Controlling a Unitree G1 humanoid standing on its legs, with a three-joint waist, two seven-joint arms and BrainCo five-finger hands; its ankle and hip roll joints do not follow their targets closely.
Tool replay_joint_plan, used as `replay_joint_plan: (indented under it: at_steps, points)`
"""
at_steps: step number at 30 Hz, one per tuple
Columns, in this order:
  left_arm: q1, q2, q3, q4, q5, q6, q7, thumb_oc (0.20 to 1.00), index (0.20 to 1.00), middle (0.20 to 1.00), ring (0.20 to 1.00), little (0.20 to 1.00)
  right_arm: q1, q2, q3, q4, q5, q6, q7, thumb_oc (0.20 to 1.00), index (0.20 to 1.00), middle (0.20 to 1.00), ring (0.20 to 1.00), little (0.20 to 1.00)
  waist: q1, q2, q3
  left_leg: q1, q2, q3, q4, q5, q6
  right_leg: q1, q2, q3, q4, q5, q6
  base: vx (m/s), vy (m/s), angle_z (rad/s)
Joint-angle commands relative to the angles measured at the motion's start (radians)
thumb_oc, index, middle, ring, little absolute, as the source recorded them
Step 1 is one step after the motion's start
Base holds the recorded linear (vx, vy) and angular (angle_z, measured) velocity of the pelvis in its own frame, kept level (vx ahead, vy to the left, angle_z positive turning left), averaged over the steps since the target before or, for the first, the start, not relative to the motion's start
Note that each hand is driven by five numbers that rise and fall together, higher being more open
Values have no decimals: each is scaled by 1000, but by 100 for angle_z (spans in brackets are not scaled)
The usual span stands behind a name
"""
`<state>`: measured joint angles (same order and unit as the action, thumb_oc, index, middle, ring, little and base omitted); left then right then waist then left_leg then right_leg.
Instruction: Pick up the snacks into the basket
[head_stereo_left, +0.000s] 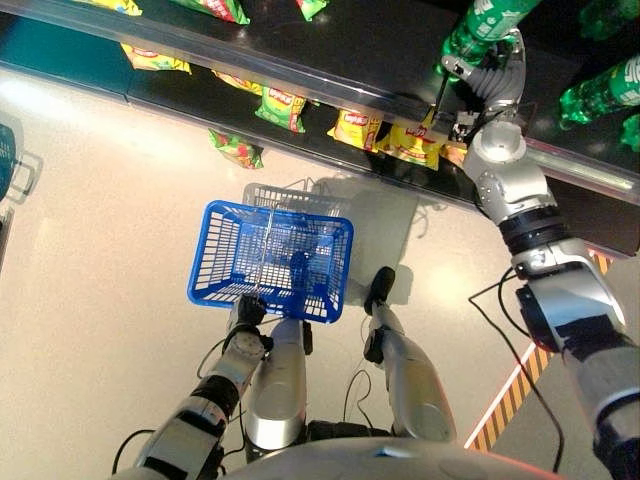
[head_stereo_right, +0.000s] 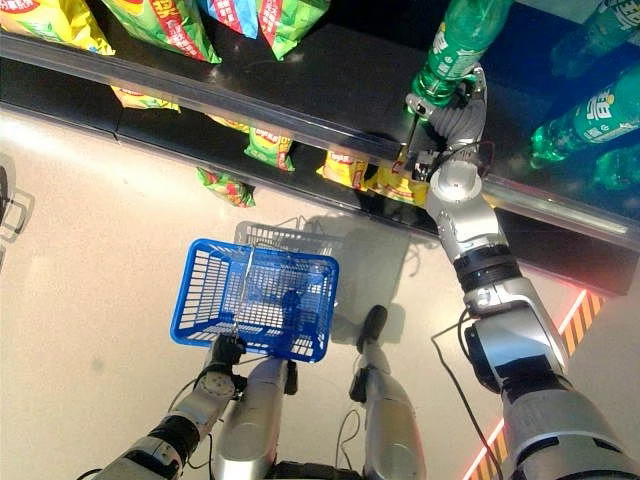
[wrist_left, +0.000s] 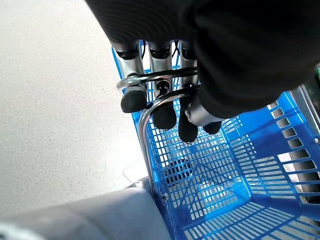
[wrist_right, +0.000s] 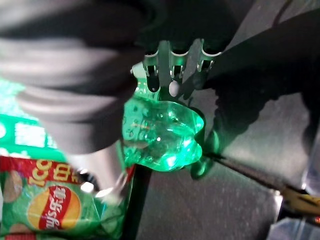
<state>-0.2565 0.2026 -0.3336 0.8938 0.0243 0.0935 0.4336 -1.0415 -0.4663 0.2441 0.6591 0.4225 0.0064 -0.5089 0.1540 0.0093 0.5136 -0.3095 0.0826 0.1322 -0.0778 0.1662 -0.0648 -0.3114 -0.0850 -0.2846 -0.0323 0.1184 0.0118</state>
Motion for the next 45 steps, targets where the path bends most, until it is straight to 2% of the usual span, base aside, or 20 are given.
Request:
replay_joint_plan:
  at_steps: [1, 20, 29, 30, 31, 34, 37, 39, 40, 45]
  points:
    - [87, 5, -64, 42, -9, 14, 19, 200, 200, 200, 200, 200, -67, 35, 51, 24, -4, -13, 39, 200, 200, 200, 200, 200, 20, -40, -28, -31, -33, 1, 3, -33, -1, -2, -138, 24, 39, 18, 159, 0, 0, 0]
    - [85, -5, -47, 27, 2, 12, 21, 200, 200, 200, 200, 200, 114, 101, 12, -67, 5, -48, 72, 200, 200, 200, 200, 200, 9, -39, -23, -31, -34, 2, -1, -31, -1, -11, -138, 37, 32, 27, 158, -6, 4, 1]
    - [86, -4, -45, 27, 12, 12, 13, 200, 200, 200, 200, 200, 153, 101, 2, -85, -15, -50, 70, 200, 200, 200, 200, 200, 2, -35, -25, -31, -34, 4, -2, -26, -2, -15, -136, 43, 30, 34, 158, 0, 0, 0]
    - [86, -6, -39, 29, 13, 14, 15, 200, 200, 200, 200, 200, 178, 95, 1, -106, -37, -47, 61, 928, 928, 928, 928, 928, -2, -37, -27, -29, -34, 5, -2, -26, -2, -13, -137, 41, 30, 35, 159, 0, 0, 0]
    - [86, -6, -40, 29, 13, 14, 15, 200, 200, 200, 200, 200, 179, 95, 1, -107, -38, -47, 61, 1000, 1000, 1000, 1000, 1000, -1, -37, -27, -29, -34, 5, -2, -26, -2, -13, -137, 41, 30, 35, 159, 0, 0, 0]
    - [80, -10, -31, 34, 17, 21, 21, 200, 200, 200, 200, 200, 247, 109, -22, -170, -52, -50, 42, 1000, 1000, 1000, 1000, 1000, -11, -43, -27, -27, -34, 4, -2, -27, -1, -14, -137, 43, 31, 35, 159, 0, 0, 0]
    - [72, -20, -8, 33, 27, 28, 29, 200, 200, 200, 200, 200, 412, 148, -67, -301, -45, -84, 35, 1000, 1000, 1000, 1000, 1000, -31, -52, -24, -25, -35, 6, -2, -28, 1, -13, -137, 44, 31, 35, 160, 0, 0, 0]
    - [72, -20, -4, 32, 30, 29, 31, 200, 200, 200, 200, 200, 453, 156, -72, -329, -44, -91, 36, 1000, 1000, 1000, 1000, 1000, -36, -54, -26, -25, -35, 6, -3, -27, 1, -14, -137, 45, 31, 36, 161, 0, 0, 0]
    - [70, -18, 13, 30, 39, 35, 35, 200, 200, 200, 200, 200, 555, 164, -96, -402, -51, -108, 38, 1000, 1000, 1000, 1000, 1000, -51, -62, -25, -23, -35, 9, -4, -29, 1, -15, -137, 47, 29, 37, 162, 0, 0, 0]
    - [70, -4, 49, 23, 58, 43, 40, 200, 200, 200, 200, 200, 761, 149, -173, -544, -72, -131, 55, 1000, 1000, 1000, 1000, 1000, -87, -73, -24, -23, -35, 18, -6, -28, 0, -19, -134, 54, 28, 42, 167, -4, 2, -2]
